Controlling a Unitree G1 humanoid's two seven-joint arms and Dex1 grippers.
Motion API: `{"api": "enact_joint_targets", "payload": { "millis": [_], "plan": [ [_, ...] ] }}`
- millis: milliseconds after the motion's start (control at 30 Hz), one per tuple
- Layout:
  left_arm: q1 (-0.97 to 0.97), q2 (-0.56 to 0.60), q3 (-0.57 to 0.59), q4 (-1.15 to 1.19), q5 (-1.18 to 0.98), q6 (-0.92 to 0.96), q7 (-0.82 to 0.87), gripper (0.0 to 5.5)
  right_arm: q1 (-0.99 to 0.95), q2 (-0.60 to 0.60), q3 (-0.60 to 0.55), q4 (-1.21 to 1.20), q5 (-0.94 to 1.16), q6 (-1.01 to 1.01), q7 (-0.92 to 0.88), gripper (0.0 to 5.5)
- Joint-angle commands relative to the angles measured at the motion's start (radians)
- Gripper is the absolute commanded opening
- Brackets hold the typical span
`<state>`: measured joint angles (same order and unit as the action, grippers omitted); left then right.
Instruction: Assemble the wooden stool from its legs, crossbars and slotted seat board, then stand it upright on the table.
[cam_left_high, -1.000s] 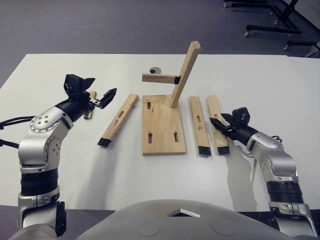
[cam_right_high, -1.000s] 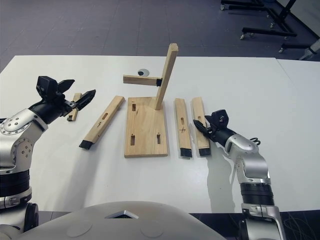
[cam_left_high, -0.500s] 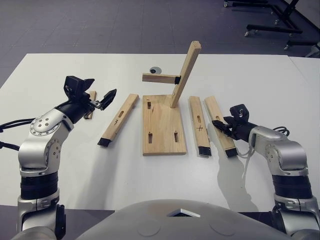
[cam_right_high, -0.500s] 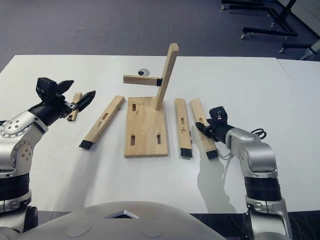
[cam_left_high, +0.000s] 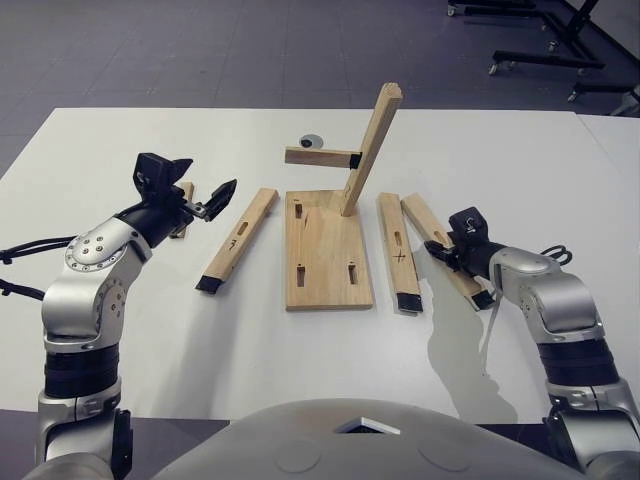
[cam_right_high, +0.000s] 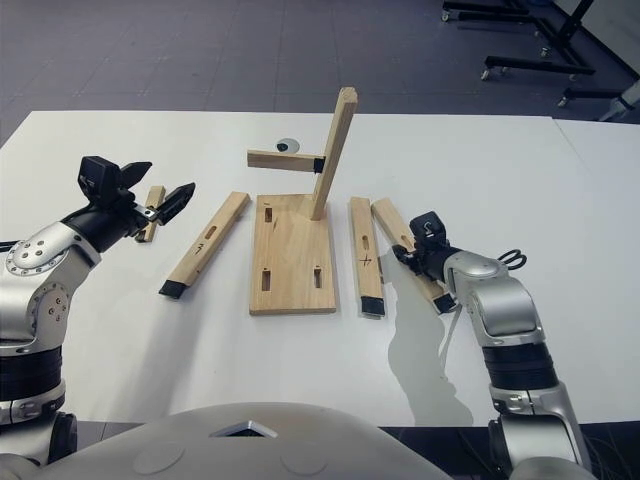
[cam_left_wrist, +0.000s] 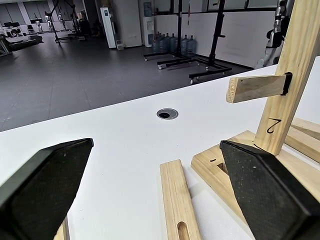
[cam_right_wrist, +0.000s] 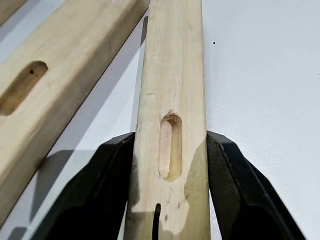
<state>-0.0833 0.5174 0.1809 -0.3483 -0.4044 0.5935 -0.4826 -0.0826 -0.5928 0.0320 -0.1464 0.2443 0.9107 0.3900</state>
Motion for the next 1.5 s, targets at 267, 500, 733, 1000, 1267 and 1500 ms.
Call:
{"api": "enact_joint_targets", "payload": {
  "millis": [267,500,733,1000,1267,1500],
  "plan": [
    [-0.052,-0.010,0.055,0.022,-0.051,0.025,0.025,4.65,-0.013,0.030,-0.067,0.018,0.027,0.101,-0.003,2.08],
    [-0.067,0.010,0.084,0.038,-0.084,0.025,-0.004,4.65,-0.164,-0.017,-0.220,0.129,0.079,0.076,0.044,2.08],
    [-0.140,0.038,0.168,0.069,-0.209,0.068,-0.051,4.65,-0.388,-0.069,-0.317,0.288,0.118,-0.021,0.106,2.07],
    [-0.313,0.079,0.285,0.090,-0.521,0.196,-0.094,4.65,-0.680,-0.147,-0.424,0.321,0.244,-0.210,0.269,2.07],
    [-0.555,0.044,0.293,0.034,-0.860,0.284,0.064,4.65,-0.873,-0.151,-0.382,0.028,0.488,-0.065,0.342,2.07],
    [-0.638,0.060,0.144,0.176,-0.806,0.243,-0.210,4.65,-0.871,-0.008,-0.354,0.129,0.777,0.125,0.414,2.07]
  ]
}}
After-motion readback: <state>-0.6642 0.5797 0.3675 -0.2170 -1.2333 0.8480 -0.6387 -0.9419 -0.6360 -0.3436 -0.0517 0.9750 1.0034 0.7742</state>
